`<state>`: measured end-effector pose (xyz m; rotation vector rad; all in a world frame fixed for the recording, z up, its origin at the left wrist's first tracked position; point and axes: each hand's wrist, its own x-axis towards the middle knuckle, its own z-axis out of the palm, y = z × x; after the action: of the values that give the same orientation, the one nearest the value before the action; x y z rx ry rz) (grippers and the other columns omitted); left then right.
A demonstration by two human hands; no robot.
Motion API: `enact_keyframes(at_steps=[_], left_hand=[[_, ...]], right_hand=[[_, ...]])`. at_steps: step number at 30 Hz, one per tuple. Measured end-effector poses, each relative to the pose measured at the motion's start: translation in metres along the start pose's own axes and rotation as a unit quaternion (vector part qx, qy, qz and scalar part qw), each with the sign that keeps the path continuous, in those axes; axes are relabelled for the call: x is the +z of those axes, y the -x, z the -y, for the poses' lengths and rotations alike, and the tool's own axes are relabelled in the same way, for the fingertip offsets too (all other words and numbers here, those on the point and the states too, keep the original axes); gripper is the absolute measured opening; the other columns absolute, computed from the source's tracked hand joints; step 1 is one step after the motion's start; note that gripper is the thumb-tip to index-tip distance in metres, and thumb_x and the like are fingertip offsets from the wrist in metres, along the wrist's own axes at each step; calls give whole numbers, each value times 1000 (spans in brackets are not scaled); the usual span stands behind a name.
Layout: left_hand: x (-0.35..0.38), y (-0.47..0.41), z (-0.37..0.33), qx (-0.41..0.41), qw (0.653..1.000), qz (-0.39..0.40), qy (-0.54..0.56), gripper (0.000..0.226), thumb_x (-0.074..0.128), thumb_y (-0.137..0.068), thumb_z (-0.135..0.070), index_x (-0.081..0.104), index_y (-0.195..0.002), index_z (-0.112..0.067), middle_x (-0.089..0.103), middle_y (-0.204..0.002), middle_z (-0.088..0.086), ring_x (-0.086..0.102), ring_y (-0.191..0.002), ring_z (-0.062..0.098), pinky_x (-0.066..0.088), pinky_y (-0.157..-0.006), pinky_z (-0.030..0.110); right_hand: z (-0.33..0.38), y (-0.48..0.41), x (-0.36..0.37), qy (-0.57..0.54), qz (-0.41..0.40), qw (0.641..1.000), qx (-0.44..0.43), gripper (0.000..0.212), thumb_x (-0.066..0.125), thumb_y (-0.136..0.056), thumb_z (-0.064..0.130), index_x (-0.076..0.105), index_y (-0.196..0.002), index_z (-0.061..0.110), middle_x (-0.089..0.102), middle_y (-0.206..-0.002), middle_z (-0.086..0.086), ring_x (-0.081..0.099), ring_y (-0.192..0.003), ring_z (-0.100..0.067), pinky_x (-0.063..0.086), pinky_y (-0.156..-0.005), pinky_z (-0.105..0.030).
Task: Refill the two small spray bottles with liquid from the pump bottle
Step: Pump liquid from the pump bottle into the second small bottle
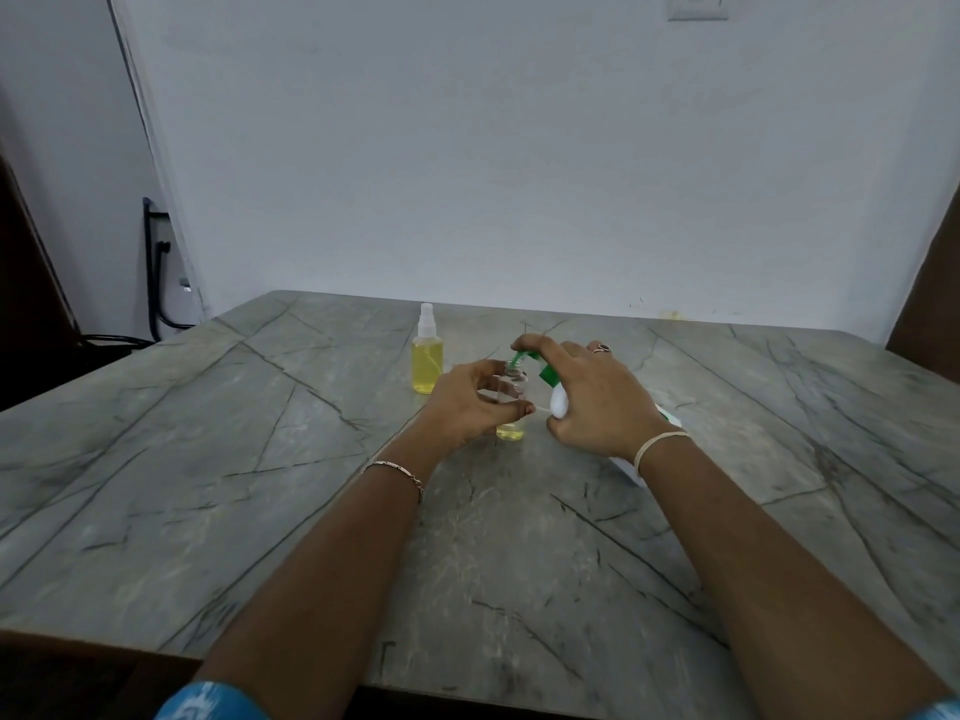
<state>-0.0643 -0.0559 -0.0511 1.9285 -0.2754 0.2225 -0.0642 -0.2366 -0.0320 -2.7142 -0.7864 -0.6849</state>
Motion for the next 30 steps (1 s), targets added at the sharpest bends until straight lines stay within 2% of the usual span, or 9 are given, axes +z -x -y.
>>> enact_keyframes(at_steps=[4,9,17,25,28,30], left_hand=[[0,0,0,12,1000,-5,-12,40,87,-68,-26,58,-91,-40,71,-101,-1,70,-93,16,59,-84,42],[0,-1,0,14,999,4,-29,45,87,-65,-29,58,-99,-36,71,-99,-2,69,-93,16,58,-85,43],[0,-3,4,2,1000,-6,-14,42,88,-64,-31,66,-100,-30,73,-93,-1,70,-92,17,59,-80,46],[-1,-2,2,3,1000,10,-6,41,88,-65,-28,62,-94,-39,72,-97,3,69,-95,19,59,-80,48],[-1,-4,2,-4,1000,18,-10,47,88,-65,-29,65,-106,-30,71,-95,3,70,-94,20,59,-79,48],[-1,-4,2,-7,1000,21,-8,43,88,-66,-28,66,-103,-30,71,-95,5,70,-94,23,59,-79,49]], right_hand=[[0,0,0,-9,4,1000,1,79,67,-69,26,27,-135,42,62,-113,-2,48,-90,-24,50,-86,-44],[2,-1,0,-7,-7,1000,1,75,70,-69,26,31,-132,38,62,-122,-3,54,-98,-26,51,-88,-45],[2,2,-1,22,-2,1000,-1,83,68,-72,27,24,-140,43,59,-112,-1,51,-99,-27,50,-85,-40],[3,1,-1,-4,-10,1000,5,74,68,-68,25,31,-131,39,61,-119,-1,52,-98,-26,50,-87,-44],[3,1,0,-4,-12,1000,5,73,69,-68,25,32,-130,38,61,-120,-1,53,-99,-26,50,-87,-44],[2,2,-1,-2,-13,1000,4,76,69,-69,25,31,-132,40,61,-118,-1,52,-98,-26,50,-86,-43]])
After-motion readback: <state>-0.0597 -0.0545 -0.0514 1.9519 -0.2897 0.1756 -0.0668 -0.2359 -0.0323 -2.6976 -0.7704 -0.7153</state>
